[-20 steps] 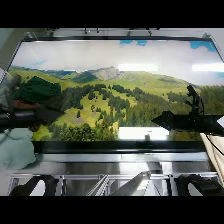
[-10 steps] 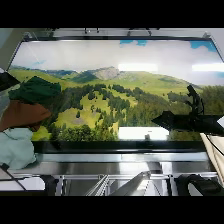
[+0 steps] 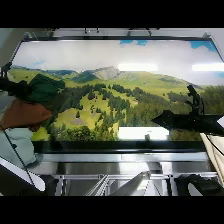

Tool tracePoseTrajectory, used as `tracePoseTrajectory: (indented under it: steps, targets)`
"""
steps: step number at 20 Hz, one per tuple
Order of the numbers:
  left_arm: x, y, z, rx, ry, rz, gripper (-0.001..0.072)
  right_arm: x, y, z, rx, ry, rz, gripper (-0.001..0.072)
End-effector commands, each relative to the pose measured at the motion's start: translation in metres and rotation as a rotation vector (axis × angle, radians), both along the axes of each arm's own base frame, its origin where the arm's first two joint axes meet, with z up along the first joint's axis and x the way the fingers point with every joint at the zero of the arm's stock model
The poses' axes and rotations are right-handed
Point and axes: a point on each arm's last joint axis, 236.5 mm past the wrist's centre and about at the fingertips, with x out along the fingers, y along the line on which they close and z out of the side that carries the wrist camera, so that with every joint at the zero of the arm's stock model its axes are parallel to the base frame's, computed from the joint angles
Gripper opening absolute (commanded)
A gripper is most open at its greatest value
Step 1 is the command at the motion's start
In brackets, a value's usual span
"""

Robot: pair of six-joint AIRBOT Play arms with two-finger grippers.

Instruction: Fold the shirts.

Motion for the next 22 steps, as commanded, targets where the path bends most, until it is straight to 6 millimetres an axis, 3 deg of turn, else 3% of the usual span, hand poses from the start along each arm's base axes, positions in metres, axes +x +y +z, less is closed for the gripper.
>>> tracePoseTrajectory:
  steps: [1, 3, 4, 6, 8, 11, 12, 13, 15, 16, 17, 18, 22]
  targets:
    - [0.022, -0.1, 0.112, -0.319, -0.198, -0.137, 0.0005, 0.0, 0.0, 0.0, -0.011, -0.019, 0.02, 0.0025]
    - [0.002, -0.172, 0.209, -0.517, -0.371, -0.281, 0.0005, 0.0, 0.0, 0.0, -0.01, -0.018, 0.02, 0.0025]
    - [-0.019, -0.203, 0.242, -0.563, -0.415, -0.371, 0.0005, 0.0, 0.0, 0.0, -0.01, -0.018, 0.02, 0.0025]
    - [-0.064, -0.255, 0.277, -0.564, -0.416, -0.525, 0.0006, -0.001, 0.0, 0.0, -0.01, -0.017, 0.022, 0.0025]
    - [-0.107, -0.295, 0.282, -0.544, -0.353, -0.646, 0.0005, -0.002, 0.001, 0.0, -0.028, -0.046, 0.06, 0.0025]
    - [-0.147, -0.334, 0.246, -0.434, -0.215, -0.729, 0.0028, -0.003, 0.001, 0.0, -0.053, -0.091, 0.111, 0.0026]
    - [-0.156, -0.343, 0.226, -0.376, -0.172, -0.747, 0.0213, -0.004, 0.002, -0.001, -0.051, -0.086, 0.118, 0.0027]
    - [-0.162, -0.352, 0.206, -0.321, -0.135, -0.755, 0.0271, -0.008, 0.003, -0.001, -0.05, -0.077, 0.128, 0.0034]
    - [-0.169, -0.364, 0.174, -0.237, -0.085, -0.768, 0.0272, -0.019, 0.006, -0.003, -0.044, -0.048, 0.171, 0.0039]
    - [-0.174, -0.367, 0.159, -0.206, -0.05, -0.776, 0.0272, -0.024, 0.007, -0.004, -0.04, -0.032, 0.188, 0.0205]
    - [-0.177, -0.366, 0.146, -0.166, -0.004, -0.767, 0.0271, -0.028, 0.008, -0.004, -0.038, -0.023, 0.204, 0.0486]
    - [-0.178, -0.361, 0.134, -0.121, 0.041, -0.754, 0.0271, -0.032, 0.009, -0.004, -0.038, -0.018, 0.221, 0.0644]
    - [-0.179, -0.333, 0.097, 0.022, 0.181, -0.712, 0.0272, -0.021, 0.005, -0.01, -0.058, -0.033, 0.19, 0.0643]
